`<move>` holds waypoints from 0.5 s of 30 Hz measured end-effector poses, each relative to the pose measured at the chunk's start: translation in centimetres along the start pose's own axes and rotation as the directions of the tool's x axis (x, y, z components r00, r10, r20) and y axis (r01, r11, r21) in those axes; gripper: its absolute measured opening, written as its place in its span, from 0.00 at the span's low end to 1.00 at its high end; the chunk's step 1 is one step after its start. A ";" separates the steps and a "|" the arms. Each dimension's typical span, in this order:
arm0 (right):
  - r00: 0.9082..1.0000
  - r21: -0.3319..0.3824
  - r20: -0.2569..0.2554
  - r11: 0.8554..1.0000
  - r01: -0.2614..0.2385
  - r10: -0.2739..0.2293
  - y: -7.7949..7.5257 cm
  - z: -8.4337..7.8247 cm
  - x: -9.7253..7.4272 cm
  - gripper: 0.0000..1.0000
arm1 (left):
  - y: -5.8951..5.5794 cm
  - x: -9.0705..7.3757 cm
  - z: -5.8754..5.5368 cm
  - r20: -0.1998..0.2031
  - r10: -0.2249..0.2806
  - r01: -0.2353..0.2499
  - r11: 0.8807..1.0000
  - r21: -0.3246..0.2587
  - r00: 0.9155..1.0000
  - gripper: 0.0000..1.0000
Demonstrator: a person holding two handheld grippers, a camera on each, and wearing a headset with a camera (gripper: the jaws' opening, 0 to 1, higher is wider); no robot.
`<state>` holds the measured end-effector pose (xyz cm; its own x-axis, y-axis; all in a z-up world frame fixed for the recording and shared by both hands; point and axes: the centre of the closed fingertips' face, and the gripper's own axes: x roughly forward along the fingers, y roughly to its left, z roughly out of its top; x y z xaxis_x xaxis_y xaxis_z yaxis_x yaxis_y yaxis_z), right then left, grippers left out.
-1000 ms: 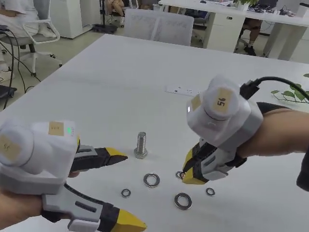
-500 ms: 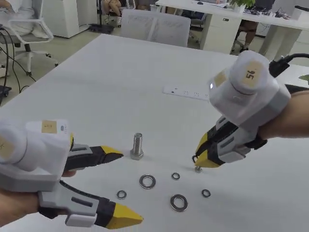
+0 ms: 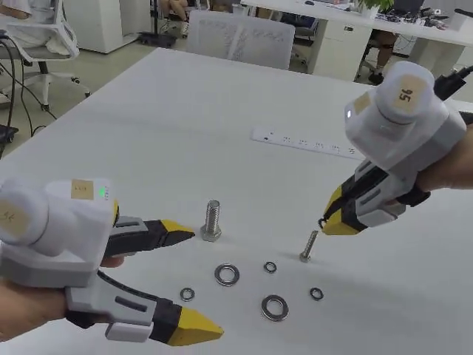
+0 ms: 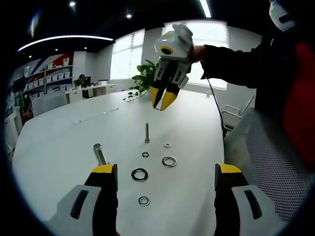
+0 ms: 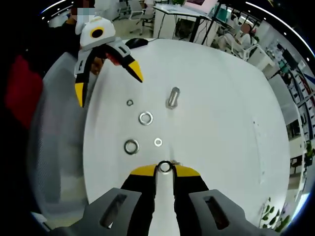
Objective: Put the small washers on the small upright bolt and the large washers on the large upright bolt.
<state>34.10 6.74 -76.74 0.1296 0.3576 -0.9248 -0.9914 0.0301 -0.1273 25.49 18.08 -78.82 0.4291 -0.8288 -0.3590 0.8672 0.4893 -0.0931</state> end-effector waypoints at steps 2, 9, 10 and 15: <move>1.000 0.005 -0.002 1.000 0.000 0.000 -0.3 -0.1 0.0 0.13 | 0.1 0.0 0.0 0.003 0.001 -0.001 1.000 0.001 1.000 0.80; 1.000 0.021 -0.009 1.000 -0.001 0.001 -1.3 -0.6 0.6 0.13 | 0.2 0.1 -0.1 0.011 -0.001 0.001 1.000 -0.004 1.000 0.80; 1.000 0.025 -0.009 1.000 -0.003 0.004 -1.3 -0.6 0.6 0.13 | 0.2 0.1 -0.1 0.012 0.000 0.000 1.000 -0.003 1.000 0.80; 1.000 0.032 -0.013 0.999 -0.006 0.007 -1.6 -0.7 0.8 0.13 | 0.2 0.2 -0.1 0.027 -0.001 0.001 1.000 0.003 1.000 0.78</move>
<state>35.78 6.31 -77.57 0.1232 0.3461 -0.9301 -0.9923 0.0574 -0.1101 25.76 18.06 -78.98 0.4349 -0.8363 -0.3339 0.8682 0.4878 -0.0910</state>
